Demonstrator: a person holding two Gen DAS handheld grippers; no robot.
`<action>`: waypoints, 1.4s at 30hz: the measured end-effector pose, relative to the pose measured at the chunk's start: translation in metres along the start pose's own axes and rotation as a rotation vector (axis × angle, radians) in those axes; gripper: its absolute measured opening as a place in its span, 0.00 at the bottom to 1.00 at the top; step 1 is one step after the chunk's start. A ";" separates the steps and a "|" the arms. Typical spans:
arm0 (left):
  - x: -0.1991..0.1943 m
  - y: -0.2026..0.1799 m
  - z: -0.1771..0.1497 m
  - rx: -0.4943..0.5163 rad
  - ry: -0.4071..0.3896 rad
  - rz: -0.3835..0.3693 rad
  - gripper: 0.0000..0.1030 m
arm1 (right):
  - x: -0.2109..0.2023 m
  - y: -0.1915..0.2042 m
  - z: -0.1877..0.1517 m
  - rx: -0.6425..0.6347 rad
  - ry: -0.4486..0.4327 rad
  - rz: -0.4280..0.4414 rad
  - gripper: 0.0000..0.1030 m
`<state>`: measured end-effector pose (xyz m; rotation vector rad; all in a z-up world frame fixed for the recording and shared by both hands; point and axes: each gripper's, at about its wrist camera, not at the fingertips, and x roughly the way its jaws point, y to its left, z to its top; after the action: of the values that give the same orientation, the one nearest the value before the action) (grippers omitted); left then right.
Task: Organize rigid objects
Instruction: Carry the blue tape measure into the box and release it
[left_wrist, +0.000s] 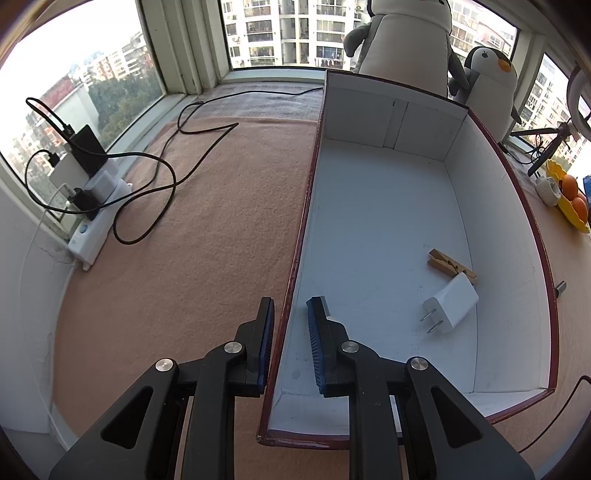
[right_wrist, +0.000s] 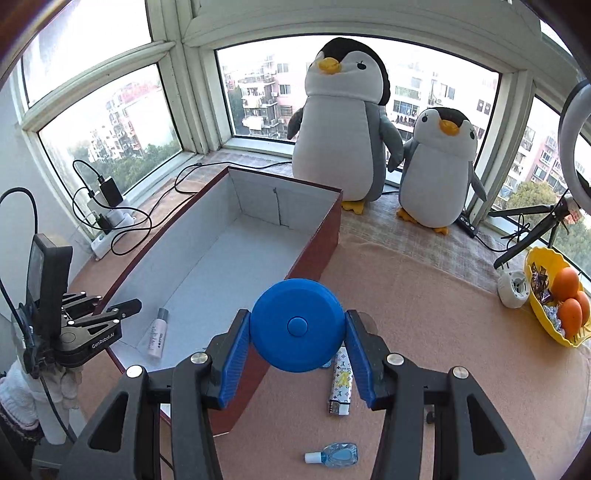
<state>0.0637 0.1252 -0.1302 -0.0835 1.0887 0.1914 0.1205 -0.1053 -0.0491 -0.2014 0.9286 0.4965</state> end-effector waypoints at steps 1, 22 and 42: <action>0.000 0.000 0.000 0.000 0.000 0.000 0.17 | 0.001 0.004 0.001 -0.010 0.000 0.001 0.45; 0.001 0.005 -0.001 -0.004 -0.009 0.005 0.10 | 0.040 0.072 0.011 -0.152 0.053 0.021 0.45; 0.002 0.006 -0.001 -0.006 -0.012 0.008 0.08 | 0.064 0.093 0.009 -0.226 0.095 0.025 0.54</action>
<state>0.0627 0.1310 -0.1320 -0.0829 1.0765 0.2017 0.1127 -0.0006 -0.0916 -0.4218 0.9683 0.6197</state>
